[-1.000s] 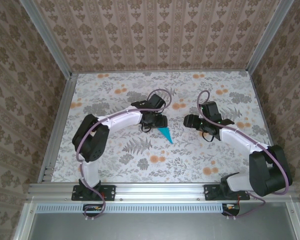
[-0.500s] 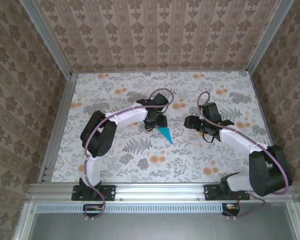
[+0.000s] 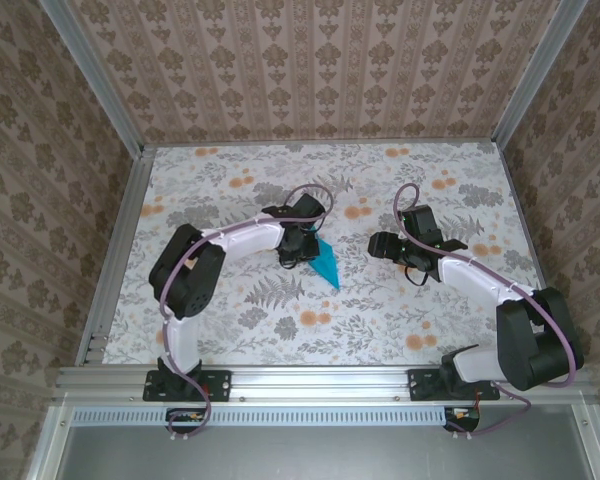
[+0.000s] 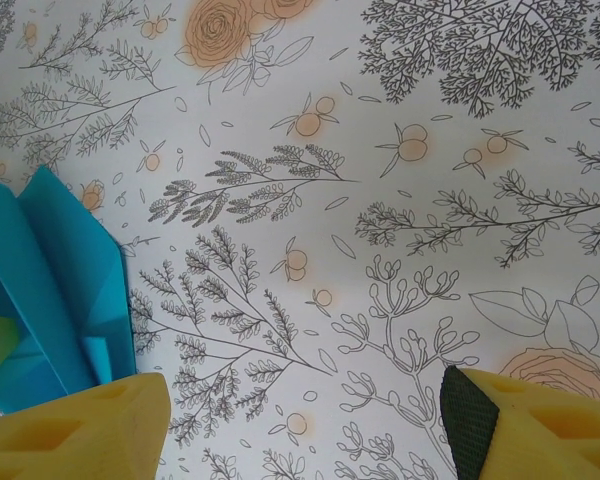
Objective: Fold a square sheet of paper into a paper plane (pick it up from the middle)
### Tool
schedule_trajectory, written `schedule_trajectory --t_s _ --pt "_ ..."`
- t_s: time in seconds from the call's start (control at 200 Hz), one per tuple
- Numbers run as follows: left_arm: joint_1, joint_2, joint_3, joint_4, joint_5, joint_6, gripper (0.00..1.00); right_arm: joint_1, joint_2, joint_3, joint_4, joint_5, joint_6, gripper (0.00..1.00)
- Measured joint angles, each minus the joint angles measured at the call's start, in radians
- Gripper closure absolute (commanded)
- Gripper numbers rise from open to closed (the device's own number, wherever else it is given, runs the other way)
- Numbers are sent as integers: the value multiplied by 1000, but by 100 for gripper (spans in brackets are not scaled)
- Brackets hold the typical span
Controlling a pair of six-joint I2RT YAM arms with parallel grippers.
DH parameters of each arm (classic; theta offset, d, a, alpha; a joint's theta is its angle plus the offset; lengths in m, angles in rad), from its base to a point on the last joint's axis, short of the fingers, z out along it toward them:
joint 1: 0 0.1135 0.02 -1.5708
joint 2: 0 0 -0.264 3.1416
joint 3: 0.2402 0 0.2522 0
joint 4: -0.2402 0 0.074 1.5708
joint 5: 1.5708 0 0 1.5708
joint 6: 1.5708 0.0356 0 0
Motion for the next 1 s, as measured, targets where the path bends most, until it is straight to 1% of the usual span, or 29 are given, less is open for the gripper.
schedule_trajectory --t_s 0.045,0.14,0.235,0.395,0.535,0.625,0.75,1.0 --pt "4 -21 -21 24 7 -5 100 0 0 0 0 -3 1 26" --pt "13 -66 -54 82 39 10 100 0 0 0 1 -15 3 26" --pt "20 -97 -61 145 95 60 100 0 -2 0 1 -34 5 26" --pt "29 -124 -70 282 230 154 100 0 -53 0 -4 -57 17 25" --pt "52 -123 -100 415 367 164 100 0 -138 0 -2 -86 35 25" --pt "67 -98 -103 497 442 161 100 2 -169 -1 8 -114 51 25" --pt "74 -29 -103 580 500 149 100 14 -172 -11 21 -134 64 25" --pt "76 103 -103 662 552 116 100 64 -93 -17 23 -134 91 30"
